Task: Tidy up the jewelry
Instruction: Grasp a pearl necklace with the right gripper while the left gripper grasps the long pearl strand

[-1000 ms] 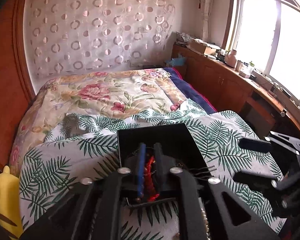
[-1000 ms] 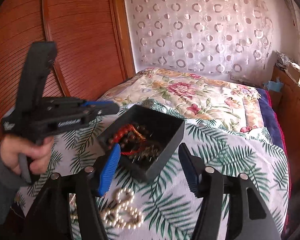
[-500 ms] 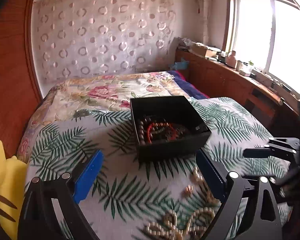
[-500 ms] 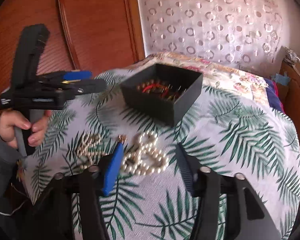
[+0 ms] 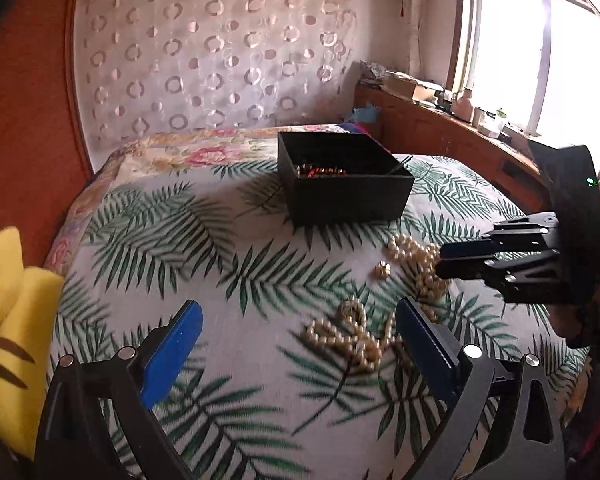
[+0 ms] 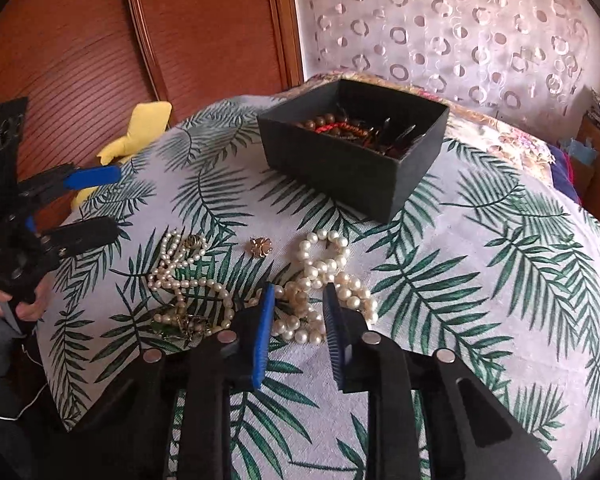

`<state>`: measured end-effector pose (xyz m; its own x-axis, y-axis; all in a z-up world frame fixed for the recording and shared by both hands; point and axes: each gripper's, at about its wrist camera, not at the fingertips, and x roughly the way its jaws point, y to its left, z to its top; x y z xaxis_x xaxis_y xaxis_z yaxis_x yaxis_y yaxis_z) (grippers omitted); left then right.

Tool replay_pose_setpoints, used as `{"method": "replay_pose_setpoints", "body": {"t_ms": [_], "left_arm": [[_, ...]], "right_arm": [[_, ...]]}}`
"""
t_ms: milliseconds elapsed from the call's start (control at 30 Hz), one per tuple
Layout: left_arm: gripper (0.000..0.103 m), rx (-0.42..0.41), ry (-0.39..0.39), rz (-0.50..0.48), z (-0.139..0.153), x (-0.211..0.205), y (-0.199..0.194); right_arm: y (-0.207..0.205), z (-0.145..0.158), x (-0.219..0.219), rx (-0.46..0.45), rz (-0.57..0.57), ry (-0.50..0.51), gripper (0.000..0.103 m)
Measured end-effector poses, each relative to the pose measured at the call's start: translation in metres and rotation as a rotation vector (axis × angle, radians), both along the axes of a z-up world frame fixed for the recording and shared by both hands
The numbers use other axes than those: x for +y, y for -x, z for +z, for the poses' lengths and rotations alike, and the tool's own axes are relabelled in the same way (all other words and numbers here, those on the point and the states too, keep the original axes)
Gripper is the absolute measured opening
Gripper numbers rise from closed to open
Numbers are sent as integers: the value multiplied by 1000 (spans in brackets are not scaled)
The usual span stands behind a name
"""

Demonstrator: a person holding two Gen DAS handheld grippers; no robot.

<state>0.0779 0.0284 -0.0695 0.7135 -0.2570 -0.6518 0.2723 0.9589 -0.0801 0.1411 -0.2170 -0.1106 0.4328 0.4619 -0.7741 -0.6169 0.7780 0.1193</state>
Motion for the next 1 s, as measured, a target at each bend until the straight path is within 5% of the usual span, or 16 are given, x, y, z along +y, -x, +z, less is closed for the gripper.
{"method": "replay_pose_setpoints", "body": {"t_ms": [333, 433, 767, 1000], "left_arm": [[94, 32, 9, 6, -8, 8, 9], [94, 37, 5, -1, -10, 7, 10], [93, 115, -16, -56, -22, -10, 11], [49, 144, -30, -106, -25, -29, 6]], "right_arm": [[-27, -9, 6, 91, -14, -17, 26], [-26, -11, 8, 117, 2, -40, 12], [-1, 12, -3, 5, 13, -88, 9], [13, 37, -16, -66, -1, -123, 9]]}}
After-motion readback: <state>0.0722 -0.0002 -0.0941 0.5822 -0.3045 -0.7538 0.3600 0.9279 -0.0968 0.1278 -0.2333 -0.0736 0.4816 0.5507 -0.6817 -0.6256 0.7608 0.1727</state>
